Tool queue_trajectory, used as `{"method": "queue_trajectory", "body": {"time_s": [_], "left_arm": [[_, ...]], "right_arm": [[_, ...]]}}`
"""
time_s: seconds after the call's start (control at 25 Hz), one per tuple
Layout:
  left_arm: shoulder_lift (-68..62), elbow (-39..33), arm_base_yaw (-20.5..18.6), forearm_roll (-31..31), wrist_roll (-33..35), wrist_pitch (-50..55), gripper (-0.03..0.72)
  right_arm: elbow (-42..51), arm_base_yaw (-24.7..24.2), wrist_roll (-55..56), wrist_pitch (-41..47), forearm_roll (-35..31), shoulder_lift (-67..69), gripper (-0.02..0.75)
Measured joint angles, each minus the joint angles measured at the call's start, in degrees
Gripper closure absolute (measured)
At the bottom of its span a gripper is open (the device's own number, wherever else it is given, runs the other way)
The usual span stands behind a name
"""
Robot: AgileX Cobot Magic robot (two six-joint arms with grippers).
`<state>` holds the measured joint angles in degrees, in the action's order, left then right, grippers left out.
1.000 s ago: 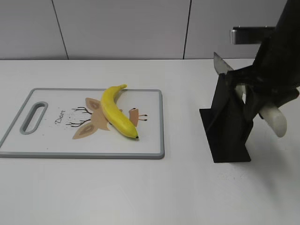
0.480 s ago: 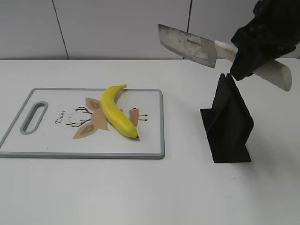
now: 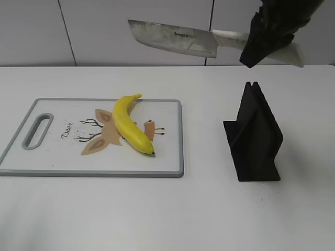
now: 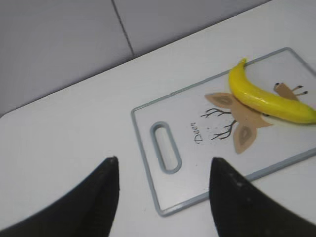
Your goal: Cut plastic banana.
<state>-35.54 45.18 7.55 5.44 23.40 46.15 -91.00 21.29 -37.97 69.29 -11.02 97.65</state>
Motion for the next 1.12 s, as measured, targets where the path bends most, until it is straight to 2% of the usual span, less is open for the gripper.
{"method": "queue_trajectory", "body": {"time_s": [0.2, 0.4, 0.64, 0.88, 1.12], "left_arm": [[-14.9, 7.8, 0.7, 8.6, 14.5, -2.0, 0.134], [-29.1, 18.0, 4.3, 9.9, 24.6, 1.2, 0.134], [-43.8, 29.3, 7.8, 10.3, 36.4, 5.5, 0.134], [-55.1, 35.4, 10.6, 11.0, 45.5, 7.7, 0.134], [-61.0, 36.1, 11.9, 11.2, 48.5, 6.9, 0.134]], "right_arm": [[-5.1, 0.0, -7.4, -0.1, -0.7, 5.2, 0.556], [-8.0, 0.1, -16.9, 0.0, -4.7, 9.7, 0.556], [-10.4, 0.2, -25.9, -0.2, -5.5, 14.4, 0.556], [-15.3, 2.3, -30.0, -0.2, -5.8, 19.6, 0.556], [-20.9, 4.2, -31.5, -0.2, -8.3, 24.6, 0.556]]}}
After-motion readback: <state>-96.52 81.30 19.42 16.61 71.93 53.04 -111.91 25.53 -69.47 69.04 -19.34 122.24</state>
